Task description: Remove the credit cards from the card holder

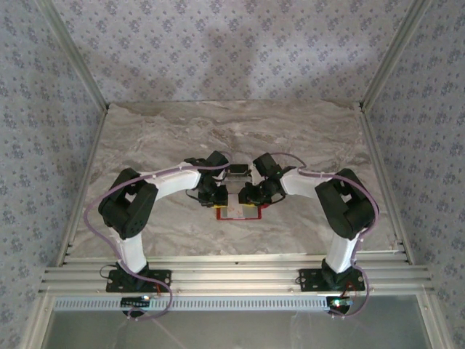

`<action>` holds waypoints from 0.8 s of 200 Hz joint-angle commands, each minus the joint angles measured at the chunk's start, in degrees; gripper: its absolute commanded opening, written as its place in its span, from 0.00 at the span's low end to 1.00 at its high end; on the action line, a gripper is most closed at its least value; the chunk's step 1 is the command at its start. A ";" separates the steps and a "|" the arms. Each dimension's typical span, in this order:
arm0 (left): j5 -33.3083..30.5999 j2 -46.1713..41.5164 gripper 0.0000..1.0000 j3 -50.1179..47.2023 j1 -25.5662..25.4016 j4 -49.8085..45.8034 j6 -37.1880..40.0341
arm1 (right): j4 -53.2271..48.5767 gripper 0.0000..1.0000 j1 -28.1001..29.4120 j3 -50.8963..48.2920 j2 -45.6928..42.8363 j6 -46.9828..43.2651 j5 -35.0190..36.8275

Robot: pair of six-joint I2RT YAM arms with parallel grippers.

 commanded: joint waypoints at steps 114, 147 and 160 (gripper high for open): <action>-2.74 1.89 0.20 0.34 -0.25 -3.66 0.83 | 8.06 0.12 -1.95 -4.42 1.14 1.72 -7.31; -2.82 1.76 0.20 0.34 -0.21 -5.07 0.76 | 7.75 0.07 -2.30 -5.03 0.44 1.23 -6.87; -2.91 1.79 0.20 0.32 -0.21 -5.13 0.72 | 7.11 0.05 -2.58 -5.30 -0.13 0.85 -6.10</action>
